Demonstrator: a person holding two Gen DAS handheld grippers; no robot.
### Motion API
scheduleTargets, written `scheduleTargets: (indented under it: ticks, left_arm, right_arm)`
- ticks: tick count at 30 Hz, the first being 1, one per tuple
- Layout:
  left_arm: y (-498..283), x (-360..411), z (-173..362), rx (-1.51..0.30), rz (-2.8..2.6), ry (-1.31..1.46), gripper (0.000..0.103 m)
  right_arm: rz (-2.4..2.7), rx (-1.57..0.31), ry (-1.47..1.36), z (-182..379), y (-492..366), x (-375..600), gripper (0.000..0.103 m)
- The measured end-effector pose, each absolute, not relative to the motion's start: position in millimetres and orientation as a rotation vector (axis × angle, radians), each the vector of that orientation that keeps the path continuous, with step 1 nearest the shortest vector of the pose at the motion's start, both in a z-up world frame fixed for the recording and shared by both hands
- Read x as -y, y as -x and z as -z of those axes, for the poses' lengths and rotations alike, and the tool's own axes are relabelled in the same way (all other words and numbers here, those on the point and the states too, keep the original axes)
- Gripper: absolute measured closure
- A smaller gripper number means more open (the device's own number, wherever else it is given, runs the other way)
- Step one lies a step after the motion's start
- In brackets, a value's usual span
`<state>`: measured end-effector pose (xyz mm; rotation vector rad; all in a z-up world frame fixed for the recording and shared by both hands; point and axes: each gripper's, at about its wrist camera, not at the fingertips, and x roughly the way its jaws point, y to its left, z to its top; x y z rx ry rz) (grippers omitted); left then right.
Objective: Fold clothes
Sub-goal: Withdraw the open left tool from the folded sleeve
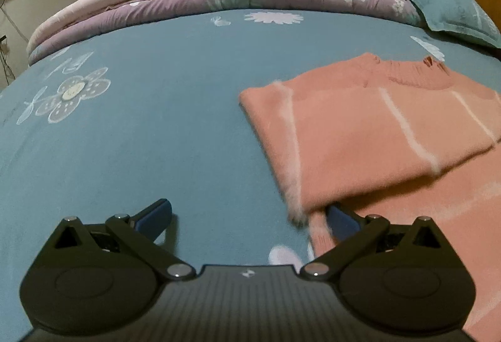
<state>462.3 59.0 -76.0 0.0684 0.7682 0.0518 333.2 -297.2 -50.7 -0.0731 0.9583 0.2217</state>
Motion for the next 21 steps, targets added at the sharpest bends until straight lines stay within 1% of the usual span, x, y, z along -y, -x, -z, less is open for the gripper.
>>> scheduleTargets:
  ticks: [6,9,13,18,21]
  left_arm:
    - [-472.0,-56.5,54.1,-0.677,-0.075,-0.111,0.0]
    - [-475.2,-60.1,49.1,-0.679,-0.074,-0.123,0.0]
    - [-466.8,-56.8,67.7,-0.743,-0.075,-0.17,0.0]
    - [-455.9,-65.6,72.3,-0.747,-0.093,-0.072,0.0]
    - [-459.9,-59.2,74.8,-0.75,-0.091,-0.161,0.0]
  right_arm:
    - [-0.217,-0.957,0.071,50.6,-331.3,296.9,0.0]
    - [-0.216,-0.961,0.073,50.3,-332.3,296.4,0.0]
    - [-0.217,-0.958,0.072,50.8,-331.9,296.9,0.0]
    - [-0.217,-0.961,0.076,50.9,-332.6,296.2,0.0]
    - [-0.216,-0.962,0.078,50.9,-333.1,295.6,0.0]
